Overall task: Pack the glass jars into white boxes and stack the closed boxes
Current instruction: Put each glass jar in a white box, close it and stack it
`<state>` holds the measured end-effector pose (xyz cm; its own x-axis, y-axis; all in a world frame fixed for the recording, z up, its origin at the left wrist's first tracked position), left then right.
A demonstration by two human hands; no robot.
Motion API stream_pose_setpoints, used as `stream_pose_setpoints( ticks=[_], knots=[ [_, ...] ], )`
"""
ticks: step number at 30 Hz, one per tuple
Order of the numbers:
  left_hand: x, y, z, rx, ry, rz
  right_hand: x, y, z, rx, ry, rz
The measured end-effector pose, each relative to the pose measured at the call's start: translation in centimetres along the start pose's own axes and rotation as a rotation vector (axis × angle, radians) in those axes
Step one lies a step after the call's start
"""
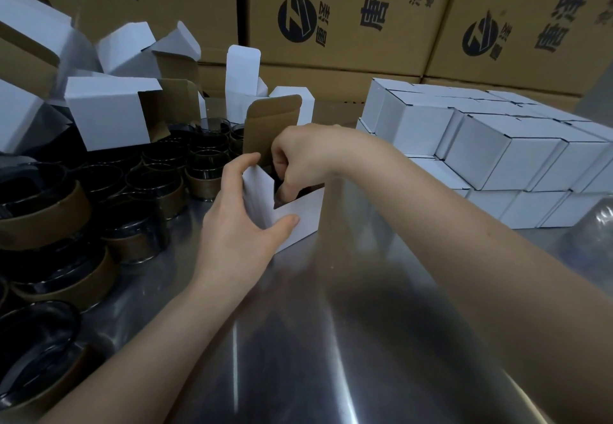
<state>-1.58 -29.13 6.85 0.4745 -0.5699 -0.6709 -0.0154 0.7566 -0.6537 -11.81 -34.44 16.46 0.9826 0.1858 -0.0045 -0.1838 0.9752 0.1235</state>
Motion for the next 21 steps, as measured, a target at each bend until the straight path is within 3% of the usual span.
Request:
stream_pose_setpoints(
  ticks=[9, 13, 16, 18, 21],
  knots=[
    [-0.2, 0.0, 0.1, 0.023, -0.004, 0.018, 0.5, 0.0, 0.1, 0.064, -0.002, 0.058],
    [-0.2, 0.0, 0.0, 0.059, 0.005, 0.032, -0.5, 0.7, 0.7, -0.06, -0.088, 0.101],
    [-0.4, 0.0, -0.1, 0.085, 0.039, 0.017, -2.1, 1.1, 1.4, -0.241, -0.447, 0.126],
    [-0.5, 0.1, -0.2, 0.105, 0.046, 0.031, -3.9, 1.1, 0.9, -0.396, -0.859, 0.079],
    [-0.5, 0.1, -0.4, 0.116, 0.068, 0.054, -5.8, 0.8, -1.9, -0.379, -1.316, -0.033]
  ],
)
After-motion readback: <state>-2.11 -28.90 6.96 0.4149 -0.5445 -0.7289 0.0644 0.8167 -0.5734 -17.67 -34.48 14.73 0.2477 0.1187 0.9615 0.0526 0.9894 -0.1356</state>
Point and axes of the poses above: each hand's wrist, its own y-axis away from the middle knuckle, its own z-axis out of the back of the hand, x = y × z, the point moved 5 cm from there along -y, towards the middle knuckle, and after that the axes turned 14 degrees about -z, right-handed, at the moved point
